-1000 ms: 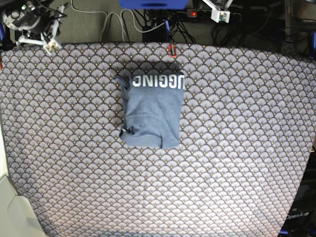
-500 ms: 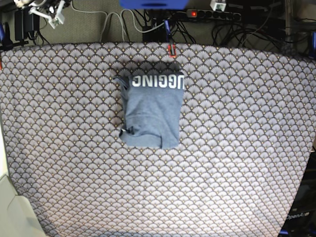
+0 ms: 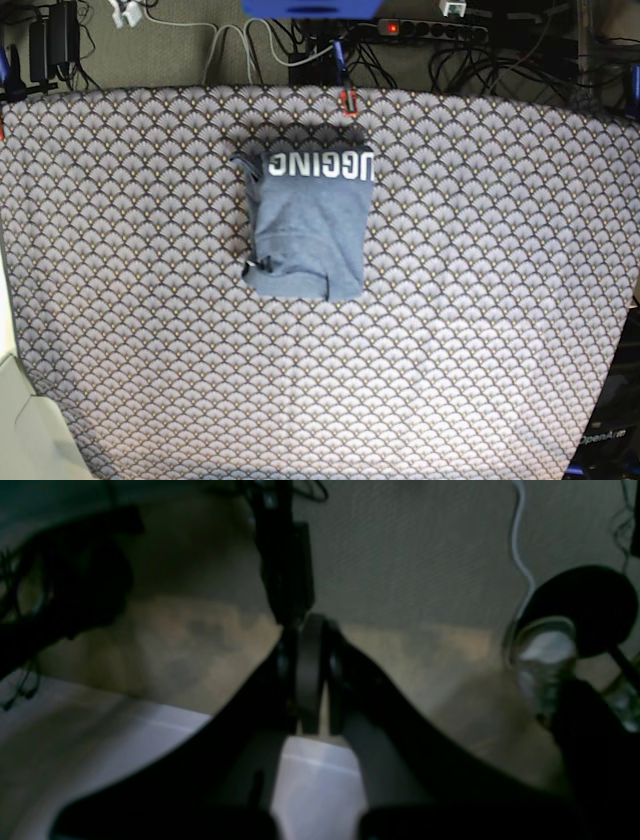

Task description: Fold the T-shirt properly

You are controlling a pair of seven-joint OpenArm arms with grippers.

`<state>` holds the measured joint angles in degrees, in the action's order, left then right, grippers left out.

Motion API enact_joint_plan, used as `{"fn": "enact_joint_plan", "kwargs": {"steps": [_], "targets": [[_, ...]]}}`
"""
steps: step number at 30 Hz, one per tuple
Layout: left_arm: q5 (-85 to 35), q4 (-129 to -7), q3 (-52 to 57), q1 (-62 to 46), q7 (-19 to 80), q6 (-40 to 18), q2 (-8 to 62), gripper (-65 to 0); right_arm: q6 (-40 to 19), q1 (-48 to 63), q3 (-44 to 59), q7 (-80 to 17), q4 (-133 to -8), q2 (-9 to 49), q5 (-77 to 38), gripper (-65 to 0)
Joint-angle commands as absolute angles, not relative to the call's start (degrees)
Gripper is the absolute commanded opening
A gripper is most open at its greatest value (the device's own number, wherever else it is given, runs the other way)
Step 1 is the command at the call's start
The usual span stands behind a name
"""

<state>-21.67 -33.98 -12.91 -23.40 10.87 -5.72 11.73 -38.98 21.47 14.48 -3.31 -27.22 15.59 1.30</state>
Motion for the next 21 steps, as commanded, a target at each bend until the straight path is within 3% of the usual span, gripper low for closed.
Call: {"fn": "enact_joint_plan", "kwargs": {"steps": [1, 11, 16, 21], "targets": [[-21.9, -31.9, -14.2, -22.9, 8.8, -6.0, 12.0, -64.7, -39.8, 21.2, 13.0, -1.5, -25.2, 15.6, 2.3, -65.0], [-21.9, -6.5, -20.2, -10.2, -3.6, -5.6, 6.0, -64.7, -11.0, 12.3, 3.6, 7.3, -15.2, 11.6, 8.0, -65.0], [-22.4, -3.3, -19.8, -6.5, -4.4, -5.5, 5.5, -64.7, -2.3, 7.8, 3.4, 13.6, -8.0, 10.0, 8.0, -65.0], [-22.5, -3.4, -19.8, -6.2, -4.6, -5.4, 5.5, -64.7, 2.5, 7.6, 3.4, 16.3, -7.3, 7.8, 8.0, -65.0]]}}
